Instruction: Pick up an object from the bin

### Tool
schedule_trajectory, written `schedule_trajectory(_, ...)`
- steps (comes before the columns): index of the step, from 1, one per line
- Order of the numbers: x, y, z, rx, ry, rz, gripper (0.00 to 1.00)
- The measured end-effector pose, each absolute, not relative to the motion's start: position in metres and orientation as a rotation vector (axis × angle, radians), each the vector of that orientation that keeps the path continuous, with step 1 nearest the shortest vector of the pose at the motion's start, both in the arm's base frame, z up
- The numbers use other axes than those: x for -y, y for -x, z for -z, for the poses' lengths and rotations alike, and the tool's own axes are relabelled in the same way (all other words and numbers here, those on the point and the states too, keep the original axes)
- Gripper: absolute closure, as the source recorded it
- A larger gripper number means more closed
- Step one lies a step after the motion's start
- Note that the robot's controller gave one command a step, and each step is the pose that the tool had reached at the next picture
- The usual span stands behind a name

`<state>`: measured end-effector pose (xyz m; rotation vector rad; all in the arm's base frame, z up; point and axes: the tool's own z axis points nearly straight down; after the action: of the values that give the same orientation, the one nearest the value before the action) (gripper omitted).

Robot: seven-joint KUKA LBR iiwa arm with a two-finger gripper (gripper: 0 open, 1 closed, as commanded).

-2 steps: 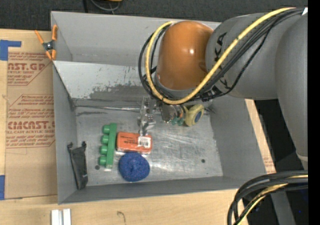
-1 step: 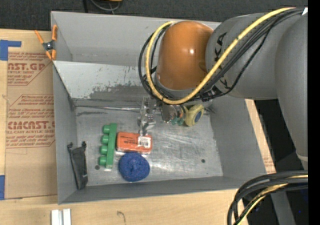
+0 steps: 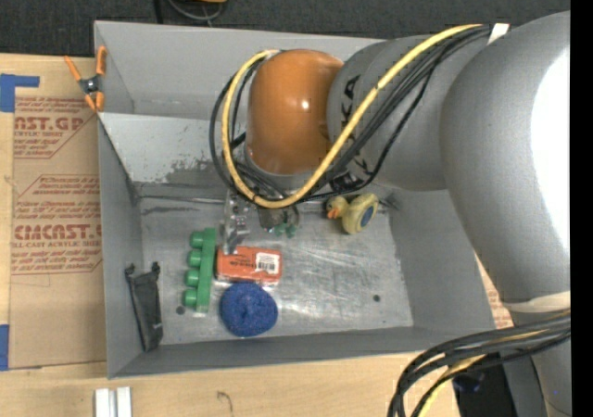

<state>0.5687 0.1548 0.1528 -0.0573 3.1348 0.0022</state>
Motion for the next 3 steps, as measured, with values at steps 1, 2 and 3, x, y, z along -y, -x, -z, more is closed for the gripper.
schedule_trajectory(1, -0.157, -0.569, -0.128, -3.140, 0.083, 0.000, 0.00)
schedule_trajectory(2, -0.158, -0.569, -0.128, -3.139, 0.083, -0.002, 0.00)
schedule_trajectory(3, -0.130, -0.557, -0.074, -3.133, -0.137, -0.009, 1.00)
